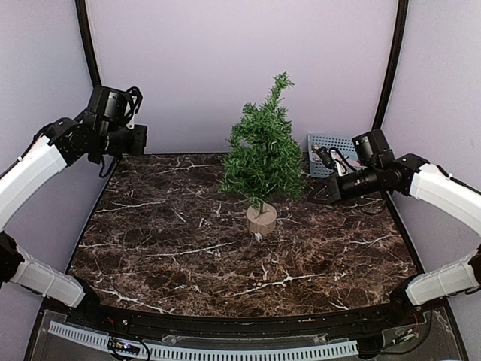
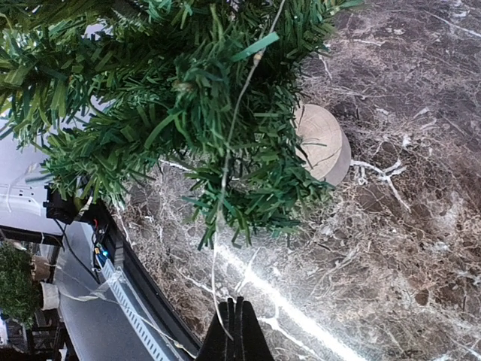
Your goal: Decorate the small christmas tree
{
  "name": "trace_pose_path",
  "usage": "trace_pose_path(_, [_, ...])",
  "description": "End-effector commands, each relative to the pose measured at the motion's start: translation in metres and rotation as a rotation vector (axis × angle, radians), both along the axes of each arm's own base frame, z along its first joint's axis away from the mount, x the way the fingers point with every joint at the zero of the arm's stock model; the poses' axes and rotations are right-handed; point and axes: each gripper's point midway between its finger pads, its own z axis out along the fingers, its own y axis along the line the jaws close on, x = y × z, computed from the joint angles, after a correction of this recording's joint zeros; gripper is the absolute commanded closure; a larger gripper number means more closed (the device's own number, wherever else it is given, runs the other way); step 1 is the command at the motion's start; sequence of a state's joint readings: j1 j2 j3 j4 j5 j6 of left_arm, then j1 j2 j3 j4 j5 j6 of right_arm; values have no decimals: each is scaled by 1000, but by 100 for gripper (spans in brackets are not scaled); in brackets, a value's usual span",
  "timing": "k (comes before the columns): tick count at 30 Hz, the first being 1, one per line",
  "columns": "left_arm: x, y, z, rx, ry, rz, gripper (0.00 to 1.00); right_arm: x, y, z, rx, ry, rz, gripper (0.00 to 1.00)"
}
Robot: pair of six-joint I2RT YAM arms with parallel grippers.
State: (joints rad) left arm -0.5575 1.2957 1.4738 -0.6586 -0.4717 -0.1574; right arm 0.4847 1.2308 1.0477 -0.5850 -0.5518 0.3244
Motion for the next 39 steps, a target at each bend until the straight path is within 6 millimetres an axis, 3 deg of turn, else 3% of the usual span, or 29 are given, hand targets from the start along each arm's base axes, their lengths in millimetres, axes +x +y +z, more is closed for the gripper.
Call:
trace_pose_path(1, [-2,9,0,2,-17,8,100,-8,12,16,98,-15,42,100])
trace_pose_path(4, [1,25,-4,41,-5,62,100,-6,17,19,136,-16,31,98])
trace_pose_path(6, [1,33,-4,61,-9,91,100,3,13,23,131,-48,-29,83])
trace_pose_path(8, [-2,44,2,71,-28,118,100,10,3,36,112,-111,-98,61])
trace_pose_path(12, [-8,61,15,59,-62,155,100,24,-29,62,21,-238,-261,37])
trace_pose_path(15, [-15,62,30,19,-98,140,100,27,-50,81,-24,-333,-344,29])
trace_pose_path(18, [-22,64,51,-13,-138,130,100,20,-50,107,11,-420,-318,24])
trace_pose_path(21, [-28,53,64,-54,-141,57,100,-2,-29,140,114,-501,-180,23])
trace_pose_path(23, [-32,37,75,-104,-150,-36,100,-15,-13,162,170,-559,-104,23])
trace_pose_path(26, [-42,1,92,-198,-161,-242,100,-31,16,179,204,-605,-5,23])
trace_pose_path(30, [-55,-27,110,-288,-157,-405,100,-45,67,185,190,-641,102,23])
trace_pose_path(35, [-67,-45,123,-349,-154,-517,100,-70,134,190,149,-710,224,22])
trace_pose_path(39, [-76,-53,131,-381,-156,-574,100,-68,175,180,106,-719,270,20])
